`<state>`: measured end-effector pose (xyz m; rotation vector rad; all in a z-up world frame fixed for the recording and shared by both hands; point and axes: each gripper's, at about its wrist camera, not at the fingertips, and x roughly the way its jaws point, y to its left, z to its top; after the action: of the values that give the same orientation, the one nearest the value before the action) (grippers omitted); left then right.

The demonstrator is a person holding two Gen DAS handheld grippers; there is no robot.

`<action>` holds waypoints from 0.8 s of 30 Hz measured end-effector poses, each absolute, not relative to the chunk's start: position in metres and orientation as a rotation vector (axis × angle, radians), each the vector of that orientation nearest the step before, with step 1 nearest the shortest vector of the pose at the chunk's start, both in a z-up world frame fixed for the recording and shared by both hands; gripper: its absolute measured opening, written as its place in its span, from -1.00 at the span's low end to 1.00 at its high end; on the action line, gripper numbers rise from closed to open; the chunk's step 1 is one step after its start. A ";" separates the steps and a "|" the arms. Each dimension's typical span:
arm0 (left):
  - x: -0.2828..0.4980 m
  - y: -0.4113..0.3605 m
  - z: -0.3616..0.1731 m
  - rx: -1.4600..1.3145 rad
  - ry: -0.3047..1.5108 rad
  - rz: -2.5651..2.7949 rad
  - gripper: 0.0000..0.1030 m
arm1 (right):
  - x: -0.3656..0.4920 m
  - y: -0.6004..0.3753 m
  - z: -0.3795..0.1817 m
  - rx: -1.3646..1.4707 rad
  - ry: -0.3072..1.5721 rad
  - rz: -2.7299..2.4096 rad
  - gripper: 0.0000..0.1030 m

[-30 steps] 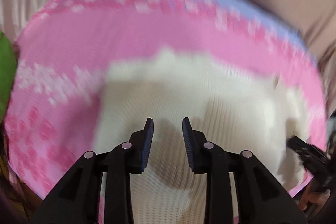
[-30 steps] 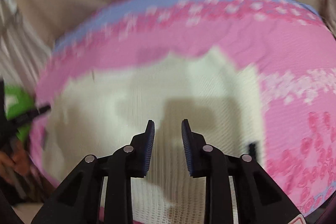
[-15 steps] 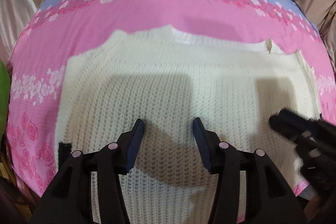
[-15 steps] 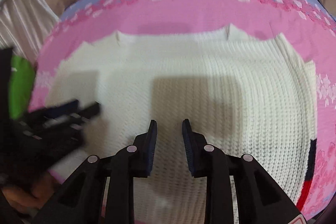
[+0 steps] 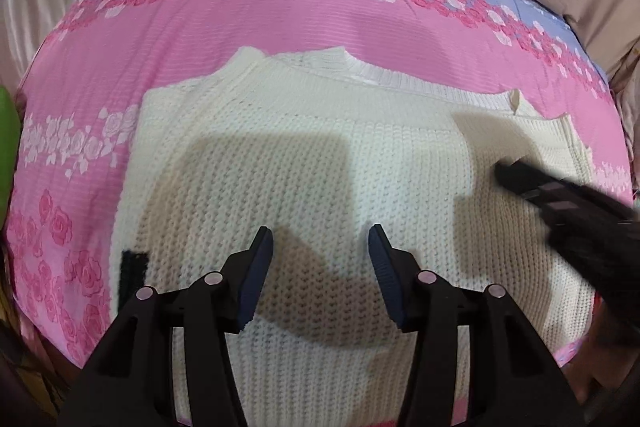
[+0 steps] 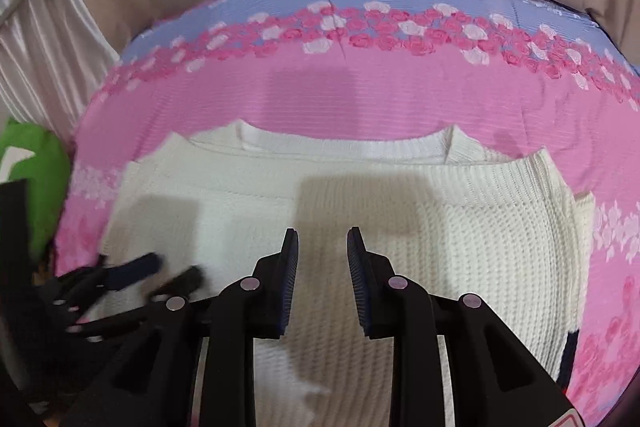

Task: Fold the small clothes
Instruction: 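Grasp the sweater side with the left gripper and fold it over the body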

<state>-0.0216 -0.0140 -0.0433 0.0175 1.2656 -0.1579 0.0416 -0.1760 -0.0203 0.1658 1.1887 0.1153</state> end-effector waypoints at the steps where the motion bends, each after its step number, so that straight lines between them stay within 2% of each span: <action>1: -0.022 -0.011 -0.042 0.017 1.262 -0.150 -0.06 | 0.046 -0.178 -0.034 0.164 1.231 0.109 -0.50; 3: -0.024 -0.001 -0.040 0.004 1.262 -0.133 -0.06 | 0.051 -0.185 -0.046 0.209 1.246 0.111 -0.51; 9: -0.024 0.040 -0.034 -0.096 1.263 -0.048 -0.07 | 0.045 -0.177 -0.005 0.267 1.182 0.152 -0.48; 11: -0.026 0.066 -0.026 -0.187 1.238 -0.027 0.00 | 0.039 -0.173 0.001 0.212 1.165 0.146 -0.48; 13: -0.031 0.094 -0.028 -0.287 1.230 0.002 0.30 | 0.032 -0.174 0.001 0.196 1.171 0.137 -0.49; 14: -0.033 0.103 -0.030 -0.315 1.235 0.025 0.32 | 0.029 -0.177 -0.002 0.216 1.182 0.140 -0.49; 20: -0.042 0.139 -0.062 -0.501 1.333 0.058 0.32 | 0.028 -0.175 -0.010 0.309 1.218 0.186 -0.48; 24: -0.040 0.123 -0.064 -0.465 1.345 0.023 0.32 | 0.053 -0.154 -0.019 0.249 1.230 0.211 -0.48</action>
<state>-0.0398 0.1232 -0.0636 -0.4647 1.3450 0.0225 0.0533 -0.1545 -0.0190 0.2488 1.2303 0.2107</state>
